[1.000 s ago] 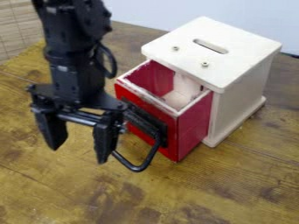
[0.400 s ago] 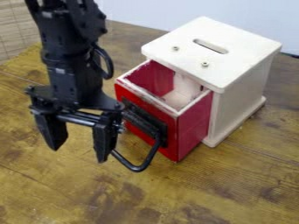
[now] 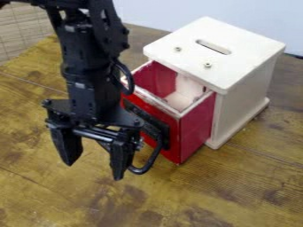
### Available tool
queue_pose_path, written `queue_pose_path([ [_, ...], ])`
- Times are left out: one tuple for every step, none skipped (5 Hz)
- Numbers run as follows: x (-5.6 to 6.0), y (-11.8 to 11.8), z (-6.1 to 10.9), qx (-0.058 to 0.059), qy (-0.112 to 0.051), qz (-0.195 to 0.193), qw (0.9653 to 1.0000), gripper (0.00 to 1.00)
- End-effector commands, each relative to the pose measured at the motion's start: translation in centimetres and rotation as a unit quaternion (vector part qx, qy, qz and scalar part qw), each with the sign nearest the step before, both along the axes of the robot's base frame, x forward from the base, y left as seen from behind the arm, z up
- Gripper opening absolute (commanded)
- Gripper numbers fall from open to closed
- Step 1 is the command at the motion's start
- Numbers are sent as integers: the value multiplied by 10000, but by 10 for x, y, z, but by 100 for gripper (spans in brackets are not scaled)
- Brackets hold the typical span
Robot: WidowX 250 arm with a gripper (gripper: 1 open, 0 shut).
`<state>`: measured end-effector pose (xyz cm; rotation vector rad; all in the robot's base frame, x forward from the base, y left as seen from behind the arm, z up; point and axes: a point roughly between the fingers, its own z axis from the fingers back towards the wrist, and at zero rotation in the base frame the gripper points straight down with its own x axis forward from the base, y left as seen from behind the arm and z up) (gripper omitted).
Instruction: Close the drawer
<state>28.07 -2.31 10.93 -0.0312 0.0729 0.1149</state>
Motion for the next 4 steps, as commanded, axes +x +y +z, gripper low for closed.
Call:
queue_pose_path([
  [3,4,14,-20,-222,-352,9991,100],
  [-3,6,3,-20,-178,-519,9985,100],
  [-6,9,-25,82,-141,-638,9978,100],
  [-6,22,-40,178,-102,-713,9972,100],
])
